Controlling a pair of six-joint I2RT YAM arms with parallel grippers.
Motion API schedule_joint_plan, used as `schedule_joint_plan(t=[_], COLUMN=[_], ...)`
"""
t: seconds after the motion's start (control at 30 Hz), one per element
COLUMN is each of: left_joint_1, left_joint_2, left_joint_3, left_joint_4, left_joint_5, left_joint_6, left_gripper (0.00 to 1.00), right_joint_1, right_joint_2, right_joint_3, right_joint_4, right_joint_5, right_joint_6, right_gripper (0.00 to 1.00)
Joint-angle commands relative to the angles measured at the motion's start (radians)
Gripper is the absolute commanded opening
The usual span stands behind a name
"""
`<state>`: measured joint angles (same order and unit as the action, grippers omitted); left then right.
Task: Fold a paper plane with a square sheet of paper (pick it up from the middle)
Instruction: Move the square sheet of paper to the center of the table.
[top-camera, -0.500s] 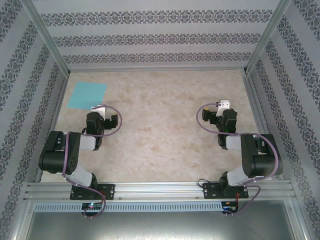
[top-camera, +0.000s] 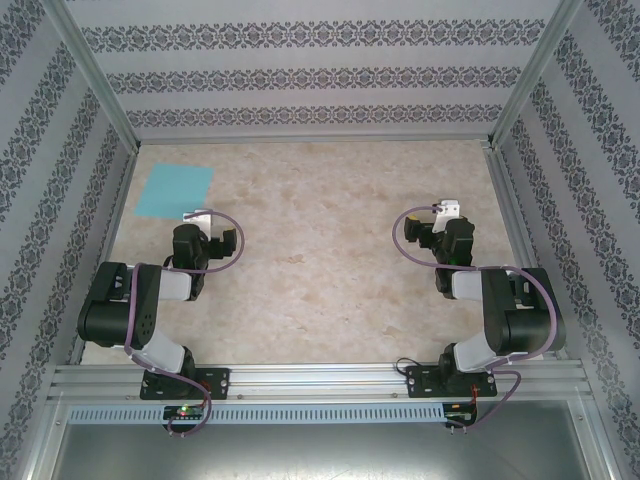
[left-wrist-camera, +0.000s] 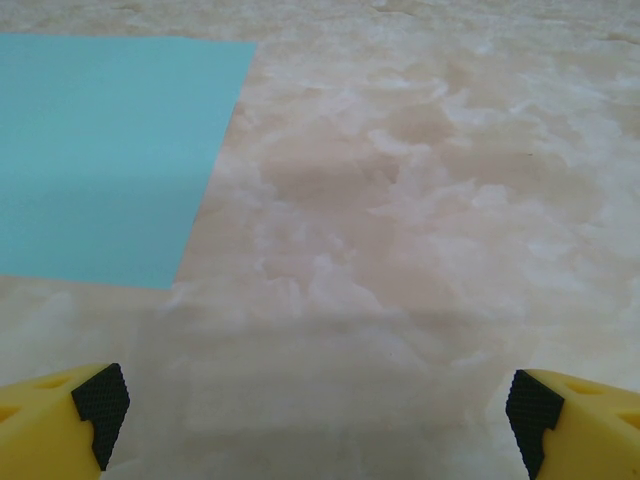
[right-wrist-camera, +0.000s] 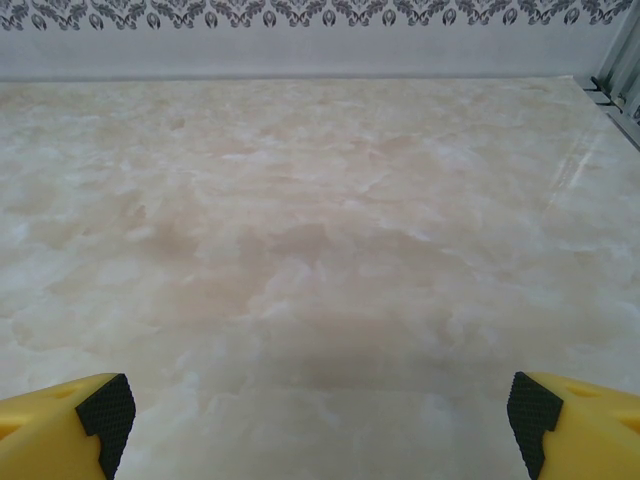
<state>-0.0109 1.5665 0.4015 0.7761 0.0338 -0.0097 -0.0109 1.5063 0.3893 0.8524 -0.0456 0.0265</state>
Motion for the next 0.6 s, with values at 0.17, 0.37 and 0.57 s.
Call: schedule_joint_plan(t=[0.17, 0.37, 0.57], left_joint_1=[0.014, 0.014, 0.026], left_joint_2=[-0.232, -0.295, -0.167], left_joint_3=[0.124, 0.337, 0.549], left_joint_4=[-0.32, -0.755, -1.021], left_joint_5=[-0.062, -0.047, -0.079], left_joint_6=[-0.034, -0.169, -0.215], left_gripper=[1.0, 1.0, 1.0], right_joint_1=[0.003, 0.016, 0.13], right_joint_2=[-0.227, -0.382, -0.375], right_joint_3=[0.022, 0.131, 0.33], right_joint_4=[-0.215, -0.462, -0.712], right_joint_5=[-0.108, -0.342, -0.496], right_joint_6=[-0.023, 0.07, 0.06], right_gripper=[0.97, 0.98, 0.98])
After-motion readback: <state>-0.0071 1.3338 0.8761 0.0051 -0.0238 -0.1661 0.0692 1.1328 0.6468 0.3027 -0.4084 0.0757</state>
